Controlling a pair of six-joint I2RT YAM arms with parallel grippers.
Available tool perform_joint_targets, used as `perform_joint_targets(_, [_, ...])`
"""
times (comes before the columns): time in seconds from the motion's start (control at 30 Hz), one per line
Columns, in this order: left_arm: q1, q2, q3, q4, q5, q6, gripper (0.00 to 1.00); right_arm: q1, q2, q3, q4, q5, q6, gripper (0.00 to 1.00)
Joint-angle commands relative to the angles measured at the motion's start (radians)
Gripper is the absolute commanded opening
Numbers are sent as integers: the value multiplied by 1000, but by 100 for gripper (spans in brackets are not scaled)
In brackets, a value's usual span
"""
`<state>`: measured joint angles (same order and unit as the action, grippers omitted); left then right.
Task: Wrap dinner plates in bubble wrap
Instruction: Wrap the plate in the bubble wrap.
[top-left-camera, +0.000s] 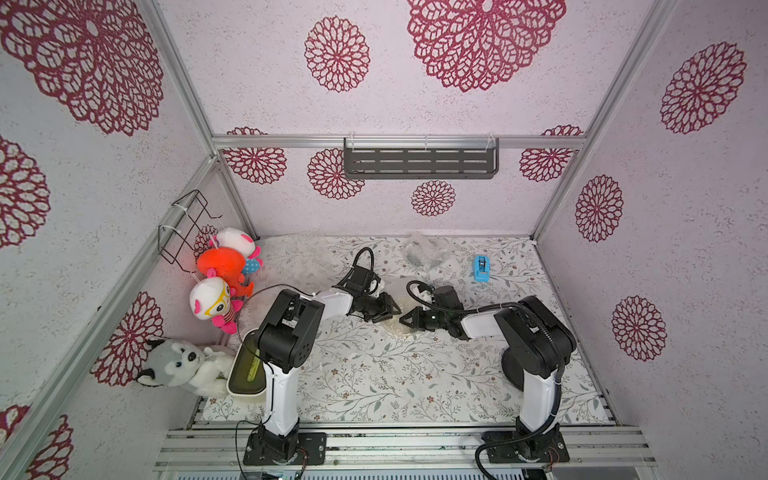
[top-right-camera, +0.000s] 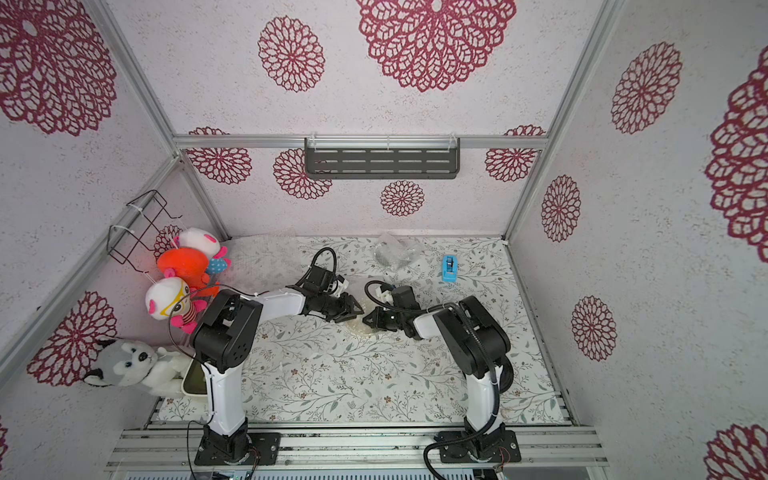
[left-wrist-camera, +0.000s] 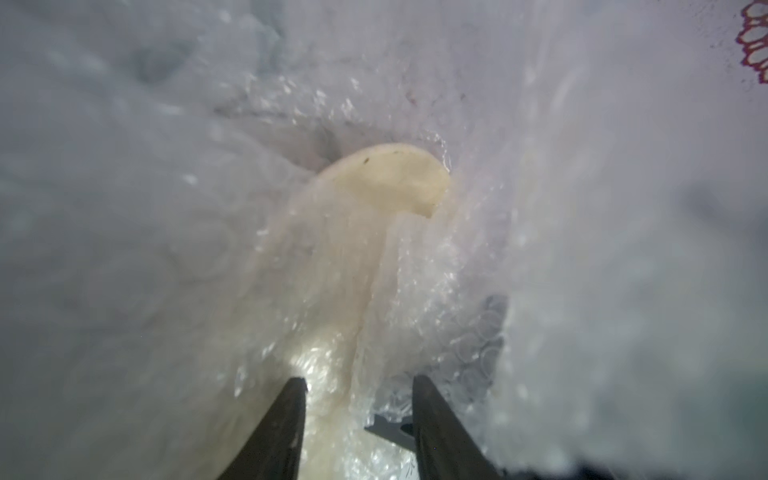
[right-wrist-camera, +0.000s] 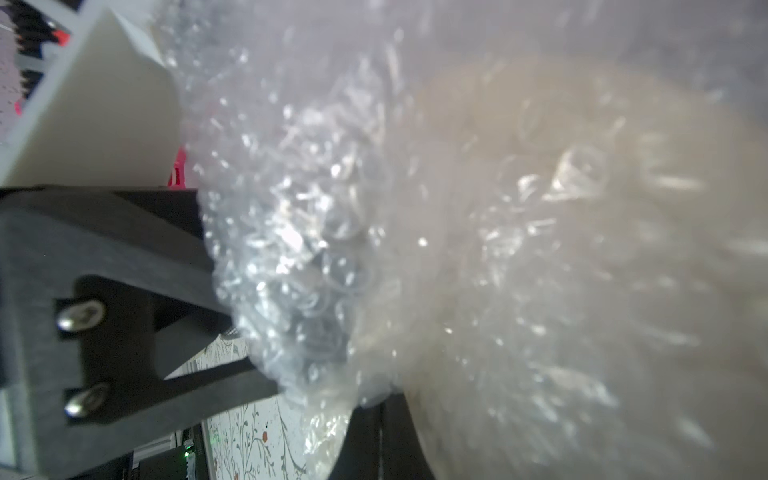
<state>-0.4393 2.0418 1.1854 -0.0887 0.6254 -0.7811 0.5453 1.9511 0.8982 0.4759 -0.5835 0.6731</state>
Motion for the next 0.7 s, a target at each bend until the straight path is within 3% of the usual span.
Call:
perform_joint_targets(0.0, [25, -53, -99, 168, -14, -94, 46, 24, 16, -38, -76, 3, -7, 0])
perform_joint_targets(0.1, [74, -180, -205, 220, -74, -99, 49, 18, 8, -50, -91, 45, 9, 0])
perform_joint_targets(0.2, [79, -218, -250, 295, -18, -78, 56, 16, 11, -43, -96, 46, 3, 0])
perform_joint_targets(0.27, [57, -201, -229, 284, -2, -59, 58, 16, 15, -39, -94, 39, 4, 0])
perform_joint_targets(0.47, [-27, -88, -47, 32, -141, 18, 60, 21, -7, -66, 53, -53, 5, 0])
perform_joint_targets(0.57, [-47, -9, 3, -46, -177, 33, 56, 25, -32, -70, 138, -130, -10, 0])
perform_joint_targets(0.67, [-58, 4, 1, -89, -203, 50, 42, 26, -77, -72, 159, -191, -55, 1])
